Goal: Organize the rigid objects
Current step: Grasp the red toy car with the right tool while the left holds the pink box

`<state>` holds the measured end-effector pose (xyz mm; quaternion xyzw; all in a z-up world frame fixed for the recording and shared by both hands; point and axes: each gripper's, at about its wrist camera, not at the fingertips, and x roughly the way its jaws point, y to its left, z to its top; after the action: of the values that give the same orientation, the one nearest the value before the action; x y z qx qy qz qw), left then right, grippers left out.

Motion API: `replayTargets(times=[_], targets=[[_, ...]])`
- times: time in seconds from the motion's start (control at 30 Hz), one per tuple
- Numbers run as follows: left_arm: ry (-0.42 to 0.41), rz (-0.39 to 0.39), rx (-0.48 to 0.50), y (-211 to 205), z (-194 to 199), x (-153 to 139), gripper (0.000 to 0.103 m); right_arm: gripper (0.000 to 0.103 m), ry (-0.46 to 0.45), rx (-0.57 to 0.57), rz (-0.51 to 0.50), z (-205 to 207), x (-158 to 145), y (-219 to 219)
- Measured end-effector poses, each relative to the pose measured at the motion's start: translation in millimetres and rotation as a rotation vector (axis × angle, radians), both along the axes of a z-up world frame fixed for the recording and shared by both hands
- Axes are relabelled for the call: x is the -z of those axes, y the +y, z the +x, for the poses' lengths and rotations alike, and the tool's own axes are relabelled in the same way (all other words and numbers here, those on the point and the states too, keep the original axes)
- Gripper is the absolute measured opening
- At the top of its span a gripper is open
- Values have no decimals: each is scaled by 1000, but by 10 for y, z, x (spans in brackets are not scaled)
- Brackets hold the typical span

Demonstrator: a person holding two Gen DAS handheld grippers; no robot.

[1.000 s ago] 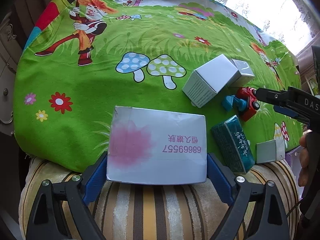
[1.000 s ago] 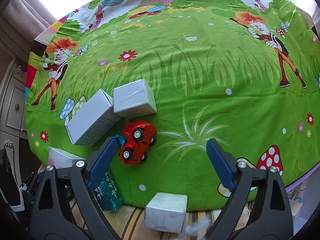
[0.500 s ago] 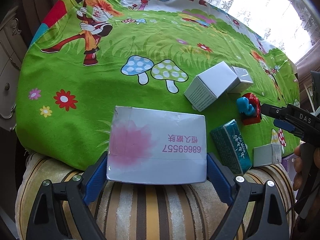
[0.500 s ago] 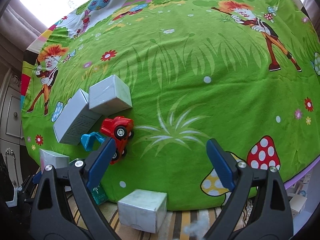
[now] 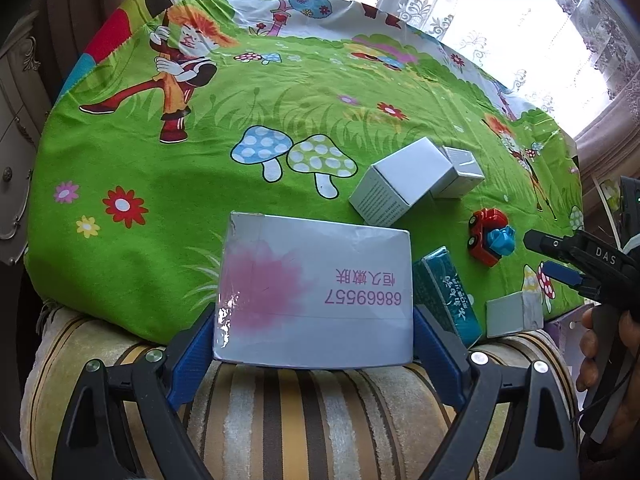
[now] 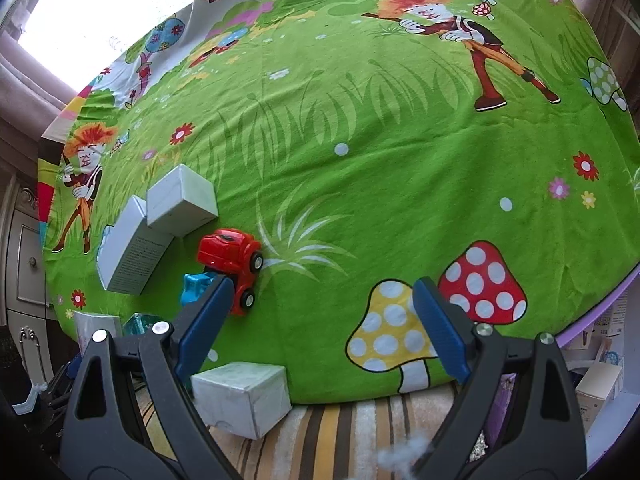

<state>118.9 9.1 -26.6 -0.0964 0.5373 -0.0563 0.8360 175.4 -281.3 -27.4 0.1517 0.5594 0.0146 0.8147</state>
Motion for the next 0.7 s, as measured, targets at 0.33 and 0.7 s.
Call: replayTargets(times=[0.33, 0.7], targets=[[-9, 8, -4, -1, 15, 6, 92, 70, 0, -101, 17, 44, -113, 538], [-12, -2, -8, 3, 1, 10, 92, 28, 20, -139, -29, 131, -4, 692]])
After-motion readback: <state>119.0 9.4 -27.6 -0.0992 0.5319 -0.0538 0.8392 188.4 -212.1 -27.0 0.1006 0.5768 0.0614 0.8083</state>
